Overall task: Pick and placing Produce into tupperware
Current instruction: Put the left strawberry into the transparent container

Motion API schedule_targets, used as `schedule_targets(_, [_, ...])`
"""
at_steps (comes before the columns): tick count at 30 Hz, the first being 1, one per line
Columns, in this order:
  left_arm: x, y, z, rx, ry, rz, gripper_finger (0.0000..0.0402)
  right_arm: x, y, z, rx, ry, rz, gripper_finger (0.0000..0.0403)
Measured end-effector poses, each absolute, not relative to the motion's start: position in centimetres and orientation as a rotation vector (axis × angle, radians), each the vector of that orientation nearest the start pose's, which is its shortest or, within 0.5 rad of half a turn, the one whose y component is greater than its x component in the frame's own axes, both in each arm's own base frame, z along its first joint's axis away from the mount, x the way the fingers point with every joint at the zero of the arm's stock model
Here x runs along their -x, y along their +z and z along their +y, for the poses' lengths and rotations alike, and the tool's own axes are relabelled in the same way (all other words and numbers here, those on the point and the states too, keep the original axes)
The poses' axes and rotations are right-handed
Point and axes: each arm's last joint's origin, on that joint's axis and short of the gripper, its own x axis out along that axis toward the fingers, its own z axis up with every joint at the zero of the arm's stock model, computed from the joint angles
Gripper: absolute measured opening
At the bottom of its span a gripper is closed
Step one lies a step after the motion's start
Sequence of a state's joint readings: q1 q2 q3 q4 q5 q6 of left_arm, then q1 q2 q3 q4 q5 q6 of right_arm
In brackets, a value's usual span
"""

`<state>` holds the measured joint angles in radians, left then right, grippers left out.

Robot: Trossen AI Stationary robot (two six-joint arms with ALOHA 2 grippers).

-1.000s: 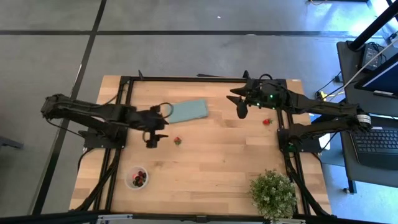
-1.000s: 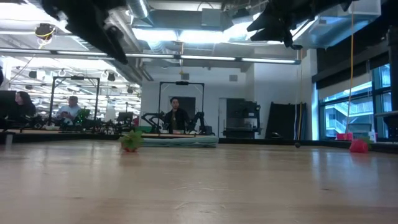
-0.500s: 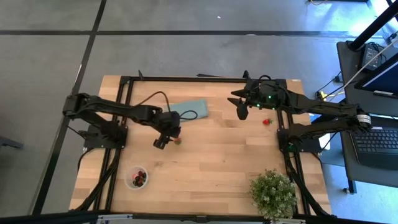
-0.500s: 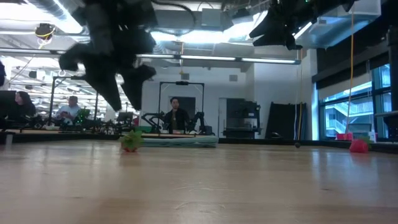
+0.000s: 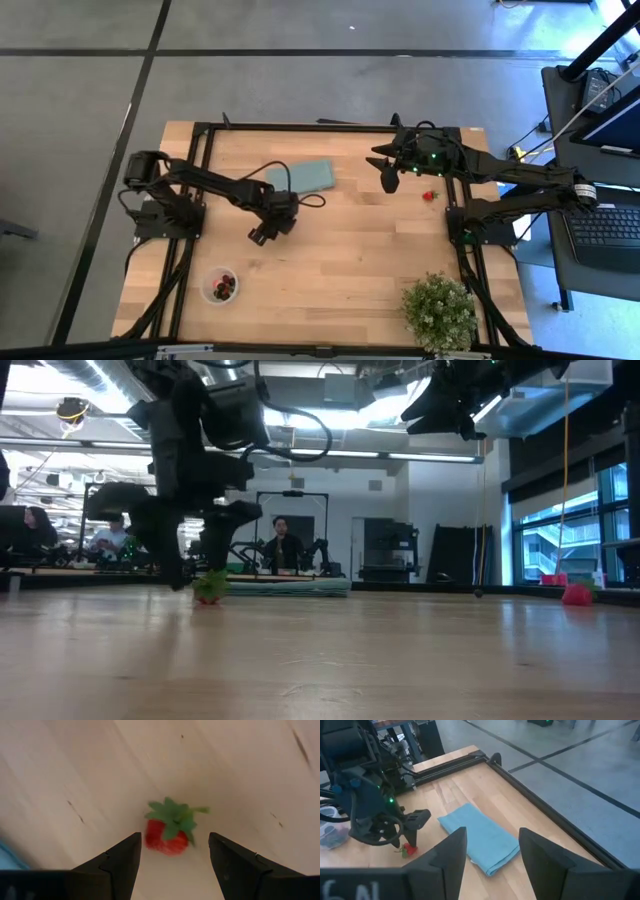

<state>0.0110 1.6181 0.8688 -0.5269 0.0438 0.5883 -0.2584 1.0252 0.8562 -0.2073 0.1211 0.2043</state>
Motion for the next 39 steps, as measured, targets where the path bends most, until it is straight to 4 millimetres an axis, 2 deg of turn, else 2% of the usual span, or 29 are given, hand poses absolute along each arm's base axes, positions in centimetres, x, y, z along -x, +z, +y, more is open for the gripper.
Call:
schedule_targets(7, [-28.7, 14.0, 0.3, -0.523, -0.392, 1.240, 0.0225, -21.6, 31.1, -6.1, -0.226, -0.413, 0.341, 0.0184])
schedule_targets(13, [-28.8, 13.8, 0.2, -0.517, -0.406, 1.237, 0.0214, -21.5, 31.0, -6.1, -0.226, -0.414, 0.356, 0.0184])
schedule_targets(30, [-28.8, 13.8, -0.6, -0.442, -0.348, 1.249, 0.0122, -21.5, 30.9, -6.1, -0.227, -0.414, 0.362, 0.0184])
schedule_targets(39, [-28.7, 13.8, -1.1, -0.409, -0.277, 1.262, 0.0124, -21.5, 31.0, -6.1, -0.227, -0.415, 0.362, 0.0184])
